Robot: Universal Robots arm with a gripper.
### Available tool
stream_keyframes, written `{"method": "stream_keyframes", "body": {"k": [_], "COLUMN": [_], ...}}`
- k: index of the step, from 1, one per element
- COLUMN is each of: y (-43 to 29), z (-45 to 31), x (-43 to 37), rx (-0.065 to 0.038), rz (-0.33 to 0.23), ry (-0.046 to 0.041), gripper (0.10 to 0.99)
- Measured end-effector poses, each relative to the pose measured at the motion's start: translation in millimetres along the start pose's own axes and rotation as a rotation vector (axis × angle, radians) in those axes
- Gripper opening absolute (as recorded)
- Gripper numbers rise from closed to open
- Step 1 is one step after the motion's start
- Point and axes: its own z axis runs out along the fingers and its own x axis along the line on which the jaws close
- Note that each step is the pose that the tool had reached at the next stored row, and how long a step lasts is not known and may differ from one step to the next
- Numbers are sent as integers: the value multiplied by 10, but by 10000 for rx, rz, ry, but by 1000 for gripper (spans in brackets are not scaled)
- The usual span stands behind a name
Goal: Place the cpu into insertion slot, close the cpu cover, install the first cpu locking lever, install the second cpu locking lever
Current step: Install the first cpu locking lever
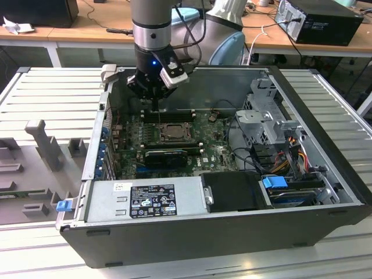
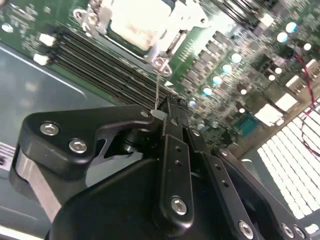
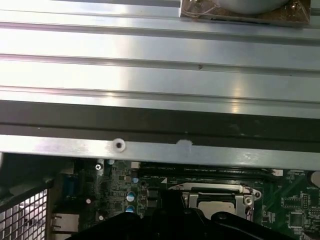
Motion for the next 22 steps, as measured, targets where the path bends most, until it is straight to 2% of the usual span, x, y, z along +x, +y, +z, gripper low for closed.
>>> {"method": "stream_keyframes", "body": {"k": [7,8,9,10,16,18,22], "y": [-15,-18,-20,-24,-32,-35,-35], "z": [22,24,27,52,170,230,267], "x": [-300,-335,-366,-388,-442,-459,-513], "rx": [-6,-108,-435,-550,-548,-551,-552], "rz": [1,-1,5,4,5,-200,-267], "ry": [2,-3,-20,-27,-24,-11,-5], "gripper": [106,106,106,106,106,106,106]}}
